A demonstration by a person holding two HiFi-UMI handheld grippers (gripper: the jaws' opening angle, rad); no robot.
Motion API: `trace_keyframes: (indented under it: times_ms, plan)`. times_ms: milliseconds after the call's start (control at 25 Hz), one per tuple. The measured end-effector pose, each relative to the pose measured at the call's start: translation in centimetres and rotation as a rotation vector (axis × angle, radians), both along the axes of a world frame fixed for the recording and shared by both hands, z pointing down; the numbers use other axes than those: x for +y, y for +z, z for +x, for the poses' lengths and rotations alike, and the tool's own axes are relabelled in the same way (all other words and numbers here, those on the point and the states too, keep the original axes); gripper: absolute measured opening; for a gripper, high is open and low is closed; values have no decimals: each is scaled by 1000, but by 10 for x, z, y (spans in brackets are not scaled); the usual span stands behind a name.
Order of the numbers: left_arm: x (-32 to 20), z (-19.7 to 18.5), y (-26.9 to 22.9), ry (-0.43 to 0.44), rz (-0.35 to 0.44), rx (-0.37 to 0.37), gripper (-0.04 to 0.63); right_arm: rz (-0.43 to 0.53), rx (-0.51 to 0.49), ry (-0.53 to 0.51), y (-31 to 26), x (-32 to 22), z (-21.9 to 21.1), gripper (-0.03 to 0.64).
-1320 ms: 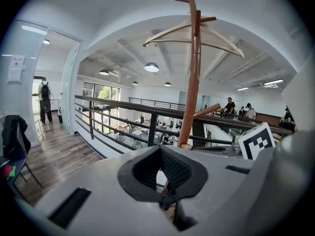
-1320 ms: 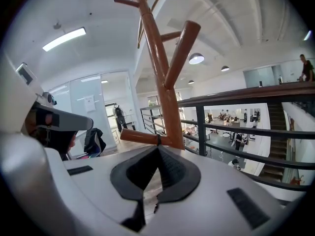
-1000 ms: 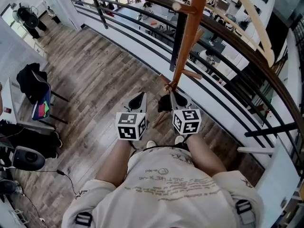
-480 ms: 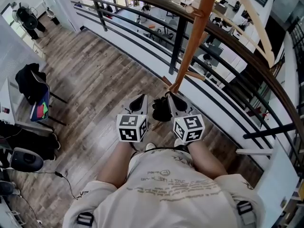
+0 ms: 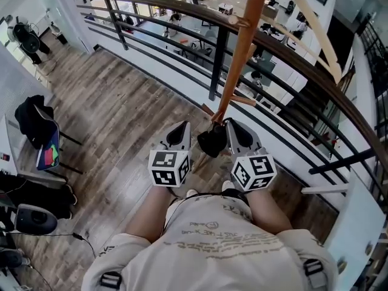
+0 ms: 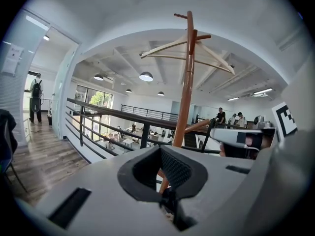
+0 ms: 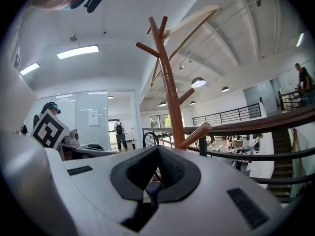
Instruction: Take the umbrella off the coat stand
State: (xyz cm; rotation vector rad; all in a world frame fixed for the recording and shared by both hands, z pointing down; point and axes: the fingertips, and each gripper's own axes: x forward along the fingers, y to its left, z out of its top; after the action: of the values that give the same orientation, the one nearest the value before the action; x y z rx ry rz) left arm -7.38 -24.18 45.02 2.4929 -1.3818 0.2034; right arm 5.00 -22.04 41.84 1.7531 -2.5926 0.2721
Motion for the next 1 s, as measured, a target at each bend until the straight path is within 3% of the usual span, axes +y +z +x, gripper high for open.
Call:
trace_keyframes:
  times_ms: [520, 1000]
  plan:
    - [-9, 54, -9, 97, 33, -11, 5, -18, -4, 186, 9, -4, 82, 3]
    - [-20, 58, -13, 108, 33, -26, 4, -19, -20, 234, 1, -14, 92, 3]
